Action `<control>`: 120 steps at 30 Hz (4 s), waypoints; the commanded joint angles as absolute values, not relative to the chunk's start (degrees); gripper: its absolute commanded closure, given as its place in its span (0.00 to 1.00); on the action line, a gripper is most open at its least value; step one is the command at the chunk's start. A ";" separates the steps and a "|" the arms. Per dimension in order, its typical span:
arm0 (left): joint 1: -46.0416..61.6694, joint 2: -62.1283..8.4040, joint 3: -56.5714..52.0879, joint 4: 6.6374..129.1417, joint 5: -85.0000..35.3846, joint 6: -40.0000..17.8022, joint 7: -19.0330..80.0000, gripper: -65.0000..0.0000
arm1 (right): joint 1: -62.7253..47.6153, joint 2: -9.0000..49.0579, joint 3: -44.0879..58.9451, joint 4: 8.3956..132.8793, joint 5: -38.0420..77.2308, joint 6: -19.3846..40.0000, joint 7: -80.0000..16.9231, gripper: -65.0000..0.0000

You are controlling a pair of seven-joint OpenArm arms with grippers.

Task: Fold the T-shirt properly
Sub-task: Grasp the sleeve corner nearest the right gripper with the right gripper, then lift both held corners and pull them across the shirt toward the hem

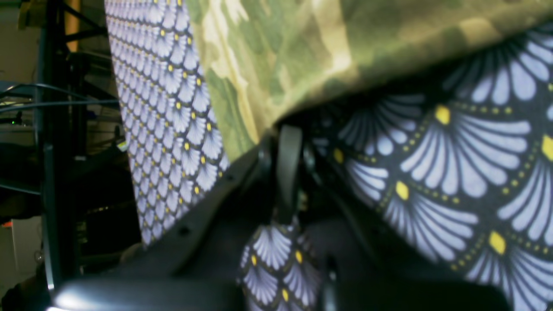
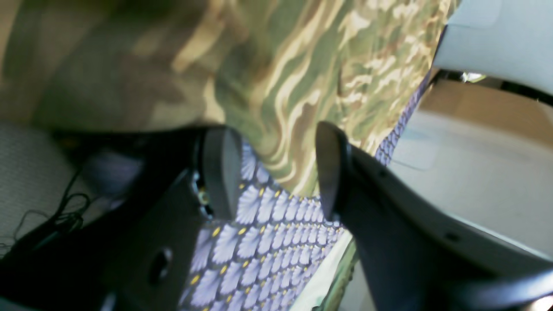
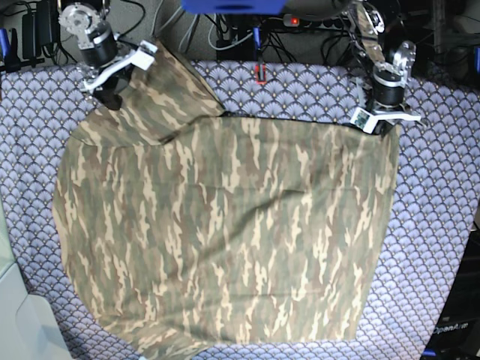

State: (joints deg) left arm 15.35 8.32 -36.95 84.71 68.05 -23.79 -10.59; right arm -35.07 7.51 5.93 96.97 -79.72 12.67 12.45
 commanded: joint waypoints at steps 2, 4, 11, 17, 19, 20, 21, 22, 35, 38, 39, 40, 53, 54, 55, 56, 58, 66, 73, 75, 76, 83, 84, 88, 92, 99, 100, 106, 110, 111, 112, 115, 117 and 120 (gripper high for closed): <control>16.13 9.00 -36.70 84.53 68.53 -26.51 -10.15 1.00 | -35.38 7.52 5.85 97.45 -79.69 13.85 13.41 0.56; 16.13 9.00 -36.70 84.53 68.53 -26.51 -10.15 1.00 | -34.51 7.52 5.85 97.45 -79.69 13.85 13.41 0.56; 15.78 9.00 -36.70 84.53 68.53 -26.51 -10.15 1.00 | -30.90 7.60 6.02 96.75 -79.69 14.02 13.05 0.56; 15.78 9.00 -36.70 84.53 68.53 -26.51 -10.15 1.00 | -30.81 7.60 6.02 95.43 -79.78 17.80 13.41 0.56; 15.78 9.00 -36.70 84.53 68.53 -26.51 -10.15 1.00 | -30.73 7.78 6.02 94.64 -79.87 17.89 13.41 0.61; 15.78 9.00 -36.70 84.53 68.53 -26.51 -10.07 1.00 | -30.37 8.40 6.02 94.37 -79.87 17.89 13.14 0.65; 15.78 9.00 -36.70 84.53 68.53 -26.51 -10.07 1.00 | -30.11 8.84 5.93 93.76 -79.87 17.89 12.88 0.68; 15.78 9.00 -36.70 84.53 68.53 -26.51 -10.07 1.00 | -30.02 9.01 5.93 93.05 -79.87 17.89 12.79 0.71; 15.69 9.00 -37.93 84.53 64.31 -26.51 -10.24 1.00 | -29.49 8.31 11.03 92.44 -76.00 17.54 13.58 0.98; 16.22 9.00 -38.20 84.62 59.91 -26.77 -10.24 1.00 | -31.87 8.48 13.93 96.13 -66.15 17.80 17.27 0.98; 16.31 8.84 -38.29 84.70 59.12 -26.95 -10.24 1.00 | -32.75 8.40 15.08 97.27 -64.48 17.80 18.42 0.98; 16.31 8.48 -38.29 84.88 58.42 -27.03 -10.24 1.00 | -33.36 8.13 15.96 97.98 -63.60 17.80 19.30 0.98; 16.22 9.00 -39.96 89.89 49.45 -27.21 -5.93 1.00 | -32.13 1.89 26.33 101.41 -55.43 17.80 24.31 0.98; 14.99 9.00 -40.31 90.42 49.36 -27.21 -4.35 1.00 | -31.16 1.36 26.42 101.41 -55.43 17.80 24.31 0.98; 13.93 9.00 -40.57 90.68 49.10 -27.21 -2.95 1.00 | -30.37 1.01 26.68 101.41 -55.43 17.80 24.22 0.98; 13.14 9.00 -41.01 90.68 49.10 -27.21 -1.80 1.00 | -29.49 0.40 26.95 101.41 -55.43 17.89 24.22 0.98; 11.82 9.00 -41.80 90.68 49.10 -27.21 -0.13 1.00 | -27.91 -0.57 26.95 101.41 -55.52 17.89 24.04 0.98; 8.48 9.00 -41.71 90.59 49.10 -26.59 1.98 1.00 | -19.65 -2.95 27.38 101.23 -55.34 23.69 20.62 0.98; 6.20 9.00 -36.00 90.68 49.54 -26.51 6.90 1.00 | -13.58 -4.70 28.62 101.14 -55.34 25.80 20.44 0.98; 6.11 9.00 -34.51 90.68 49.54 -26.42 6.99 1.00 | -12.00 -4.70 28.70 101.05 -55.34 25.89 20.35 0.98; 5.76 9.00 -33.80 90.68 49.54 -26.24 7.08 1.00 | -11.38 -4.62 28.79 101.05 -55.34 25.89 20.00 0.98; 1.89 9.00 -29.49 90.15 49.63 -21.93 14.29 1.00 | -4.79 -3.82 28.70 98.51 -55.34 25.98 15.60 0.98; 1.36 9.00 -29.23 90.07 49.63 -21.85 14.37 1.00 | -4.18 -3.65 28.70 97.89 -55.34 25.98 15.16 0.98; -1.01 9.00 -29.23 88.84 49.63 -21.85 14.46 1.00 | -2.15 -3.56 28.70 95.69 -55.34 25.98 14.46 0.98; -3.56 9.00 -29.58 85.67 49.71 -21.67 14.46 0.95 | -1.01 -3.65 28.53 95.25 -55.52 25.98 14.46 0.98; -7.52 9.00 -29.14 80.75 49.71 -16.22 14.46 0.95 | -0.13 -3.65 28.26 93.32 -55.69 25.98 14.46 0.98; -8.57 9.00 -29.14 79.78 49.80 -15.52 14.55 0.95 | -0.13 -3.65 28.26 93.23 -55.69 25.98 14.46 0.98; -13.67 9.00 -29.41 75.30 49.71 -14.81 19.30 0.95 | -0.75 -3.74 28.53 92.09 -55.60 25.98 14.46 0.98; -17.01 9.00 -29.58 74.68 49.63 -14.81 21.23 0.95 | -0.84 -3.56 28.62 89.80 -55.60 25.98 14.46 0.98; -17.71 9.00 -29.67 74.68 49.63 -14.81 21.23 0.95 | -0.84 -3.30 28.79 89.45 -55.60 25.98 14.46 0.98; -18.42 9.00 -29.67 74.59 49.54 -14.81 21.23 0.95 | -0.84 -3.12 29.23 89.01 -55.52 25.98 14.55 0.98; -20.18 9.00 -29.67 73.63 49.45 -14.55 24.57 0.95 | -0.84 -2.95 29.93 87.60 -55.52 25.98 14.81 0.98; -21.41 8.31 -29.67 71.87 49.10 -11.56 26.24 0.95 | -0.84 -2.86 30.20 87.25 -55.43 25.98 14.81 0.98; -22.64 7.25 -29.58 66.59 49.10 -7.08 26.24 0.95 | -0.84 -2.86 30.81 87.25 -55.43 25.98 14.90 0.98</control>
